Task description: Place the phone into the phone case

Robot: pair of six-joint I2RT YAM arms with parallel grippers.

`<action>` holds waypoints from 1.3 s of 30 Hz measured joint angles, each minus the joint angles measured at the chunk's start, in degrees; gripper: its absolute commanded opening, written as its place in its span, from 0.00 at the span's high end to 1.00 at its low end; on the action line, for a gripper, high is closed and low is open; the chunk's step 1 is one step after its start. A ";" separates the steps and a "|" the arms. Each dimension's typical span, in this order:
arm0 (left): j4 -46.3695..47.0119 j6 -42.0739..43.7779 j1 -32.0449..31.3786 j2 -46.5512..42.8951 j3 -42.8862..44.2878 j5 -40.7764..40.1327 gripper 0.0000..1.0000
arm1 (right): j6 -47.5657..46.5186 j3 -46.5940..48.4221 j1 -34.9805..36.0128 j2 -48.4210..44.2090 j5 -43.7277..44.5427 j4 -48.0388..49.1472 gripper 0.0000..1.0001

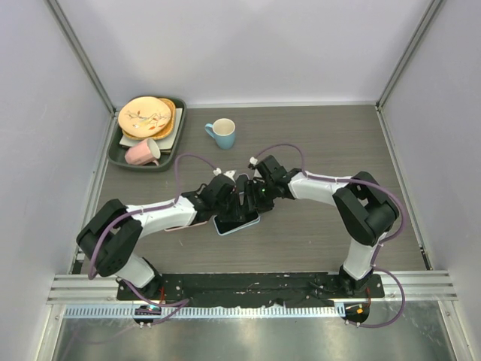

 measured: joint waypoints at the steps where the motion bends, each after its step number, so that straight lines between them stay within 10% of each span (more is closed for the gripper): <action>1: -0.02 -0.17 -0.04 0.09 0.00 0.37 0.96 | -0.15 0.48 0.50 0.00 1.25 -0.68 0.47; 26: 2.64 -3.19 -0.26 3.48 0.00 0.79 1.00 | -5.92 3.82 4.37 -5.90 24.85 -16.90 0.32; 39: 2.99 -3.21 -0.26 3.48 -0.11 0.76 1.00 | -4.39 -11.74 -11.30 -13.16 -3.76 -4.35 0.41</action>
